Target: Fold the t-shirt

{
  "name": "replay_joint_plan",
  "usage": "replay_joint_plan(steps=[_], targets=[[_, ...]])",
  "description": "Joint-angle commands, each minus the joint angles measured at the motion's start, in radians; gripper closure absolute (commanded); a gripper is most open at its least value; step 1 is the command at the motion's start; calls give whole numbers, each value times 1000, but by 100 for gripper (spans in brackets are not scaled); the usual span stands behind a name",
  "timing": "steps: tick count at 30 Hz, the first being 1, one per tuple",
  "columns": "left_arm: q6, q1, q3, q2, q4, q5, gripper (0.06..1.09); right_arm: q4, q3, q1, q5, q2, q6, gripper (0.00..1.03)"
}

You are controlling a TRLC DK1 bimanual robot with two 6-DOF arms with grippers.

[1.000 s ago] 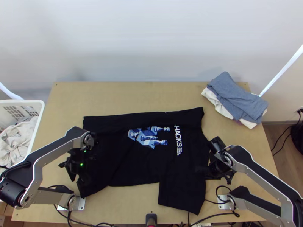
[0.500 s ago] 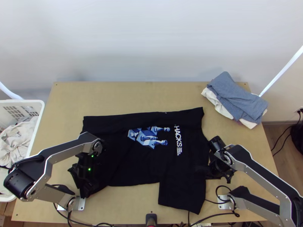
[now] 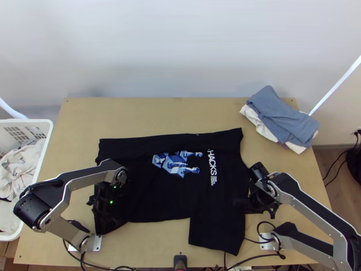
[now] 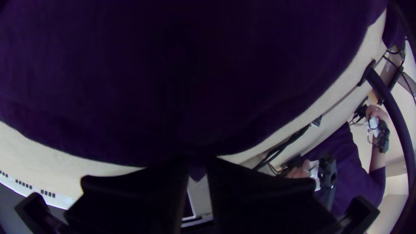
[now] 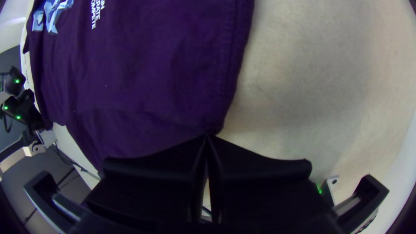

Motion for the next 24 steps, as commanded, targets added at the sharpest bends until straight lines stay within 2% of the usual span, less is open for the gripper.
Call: replay_joint_plan(steps=[1, 6, 10, 13, 24], targets=[[-8, 7, -14, -38, -16, 10, 104, 0, 19, -8, 10, -11, -10, 100], [5, 104, 66, -124, -36, 10, 104, -2, 39, -10, 17, -42, -15, 100], [12, 188, 137, -199, -47, 28, 104, 1, 51, -8, 54, -80, -56, 100], [63, 265, 149, -236, -64, 40, 104, 4, 56, -17, 87, -107, -88, 100], [133, 404, 195, -337, -76, 40, 105, 3, 148, -62, 88, -172, -173, 100]])
